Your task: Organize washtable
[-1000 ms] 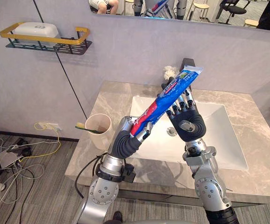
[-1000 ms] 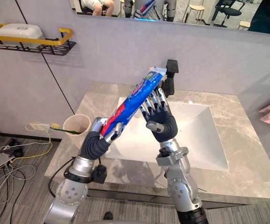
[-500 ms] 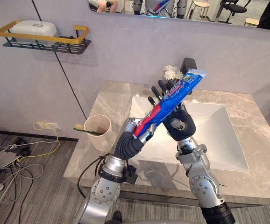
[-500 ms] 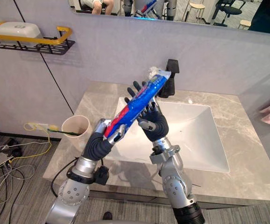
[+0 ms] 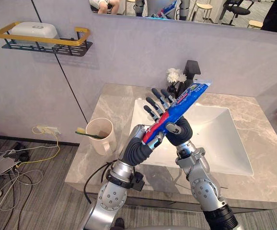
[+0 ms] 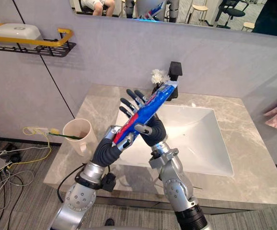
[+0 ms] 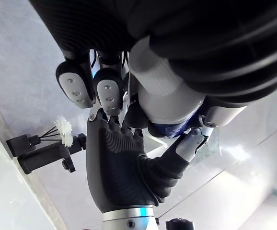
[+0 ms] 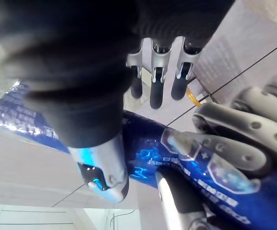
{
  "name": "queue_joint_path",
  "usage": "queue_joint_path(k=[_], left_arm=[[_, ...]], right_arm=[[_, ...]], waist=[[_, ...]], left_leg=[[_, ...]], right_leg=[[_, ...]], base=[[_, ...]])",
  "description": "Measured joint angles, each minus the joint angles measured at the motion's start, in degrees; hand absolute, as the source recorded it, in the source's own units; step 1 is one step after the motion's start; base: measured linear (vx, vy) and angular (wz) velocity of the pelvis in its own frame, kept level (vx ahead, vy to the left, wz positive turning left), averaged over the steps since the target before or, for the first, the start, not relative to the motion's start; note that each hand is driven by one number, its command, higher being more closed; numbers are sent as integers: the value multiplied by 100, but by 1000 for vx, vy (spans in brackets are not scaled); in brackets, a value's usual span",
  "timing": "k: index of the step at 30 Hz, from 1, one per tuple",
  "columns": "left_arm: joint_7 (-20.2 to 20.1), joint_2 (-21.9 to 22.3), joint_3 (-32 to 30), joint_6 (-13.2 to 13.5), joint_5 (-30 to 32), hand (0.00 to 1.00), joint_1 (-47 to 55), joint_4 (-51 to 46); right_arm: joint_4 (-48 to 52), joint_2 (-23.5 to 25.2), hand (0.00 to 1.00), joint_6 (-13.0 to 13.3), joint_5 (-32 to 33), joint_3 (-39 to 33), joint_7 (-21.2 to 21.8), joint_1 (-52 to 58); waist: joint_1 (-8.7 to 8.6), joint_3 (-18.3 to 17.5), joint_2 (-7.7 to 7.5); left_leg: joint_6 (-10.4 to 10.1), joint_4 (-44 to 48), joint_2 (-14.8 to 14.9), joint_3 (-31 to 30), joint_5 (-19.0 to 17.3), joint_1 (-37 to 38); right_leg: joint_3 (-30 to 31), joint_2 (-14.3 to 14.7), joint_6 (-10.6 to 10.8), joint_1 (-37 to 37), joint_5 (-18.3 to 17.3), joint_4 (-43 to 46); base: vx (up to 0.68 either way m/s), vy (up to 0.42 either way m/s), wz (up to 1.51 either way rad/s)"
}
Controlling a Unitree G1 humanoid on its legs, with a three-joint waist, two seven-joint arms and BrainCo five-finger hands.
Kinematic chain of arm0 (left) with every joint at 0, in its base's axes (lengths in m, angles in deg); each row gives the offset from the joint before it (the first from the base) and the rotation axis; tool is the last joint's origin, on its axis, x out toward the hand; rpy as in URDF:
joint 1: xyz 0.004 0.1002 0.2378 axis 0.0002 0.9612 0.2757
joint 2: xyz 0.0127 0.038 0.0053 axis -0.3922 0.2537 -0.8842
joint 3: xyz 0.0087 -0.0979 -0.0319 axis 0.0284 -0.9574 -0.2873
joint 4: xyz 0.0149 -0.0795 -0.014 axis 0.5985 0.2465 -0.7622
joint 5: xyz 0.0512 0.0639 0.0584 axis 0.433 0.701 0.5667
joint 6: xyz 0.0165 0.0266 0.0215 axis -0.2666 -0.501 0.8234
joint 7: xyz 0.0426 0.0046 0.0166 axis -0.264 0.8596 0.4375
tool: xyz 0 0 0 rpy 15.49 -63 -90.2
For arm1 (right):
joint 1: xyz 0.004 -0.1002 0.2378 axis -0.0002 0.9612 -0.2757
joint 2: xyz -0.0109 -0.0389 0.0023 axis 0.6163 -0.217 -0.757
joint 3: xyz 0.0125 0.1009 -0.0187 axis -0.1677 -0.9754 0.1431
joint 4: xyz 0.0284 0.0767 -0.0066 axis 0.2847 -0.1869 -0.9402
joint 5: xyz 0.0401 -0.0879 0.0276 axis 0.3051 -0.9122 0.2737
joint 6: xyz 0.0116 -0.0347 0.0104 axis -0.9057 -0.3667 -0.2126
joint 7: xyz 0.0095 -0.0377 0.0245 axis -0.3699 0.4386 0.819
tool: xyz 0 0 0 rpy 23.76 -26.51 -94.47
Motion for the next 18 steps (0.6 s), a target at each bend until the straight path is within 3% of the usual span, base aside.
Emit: queue_joint_path(k=[16, 17, 18], left_arm=[[-44, 132, 37, 58, -88, 100, 41, 279], [-43, 134, 20, 69, -89, 0, 41, 279], [-43, 134, 12, 72, -92, 0, 42, 279]], right_arm=[[0, -97, 100, -43, -136, -16, -12, -92], [0, -96, 100, -51, -159, -16, -12, -112], [0, -96, 100, -57, -173, -16, -14, -124]], waist=[[-9, -82, 26], [-10, -82, 26], [-10, -82, 26]], left_leg=[[0, -7, 3, 36, 0, 15], [0, -7, 3, 36, 0, 17], [0, -7, 3, 36, 0, 18]], right_leg=[[47, 2, 4, -10, 6, -1], [48, 2, 5, -10, 6, -1], [49, 2, 4, -10, 6, -1]], base=[[0, 0, 0], [0, 0, 0], [0, 0, 0]])
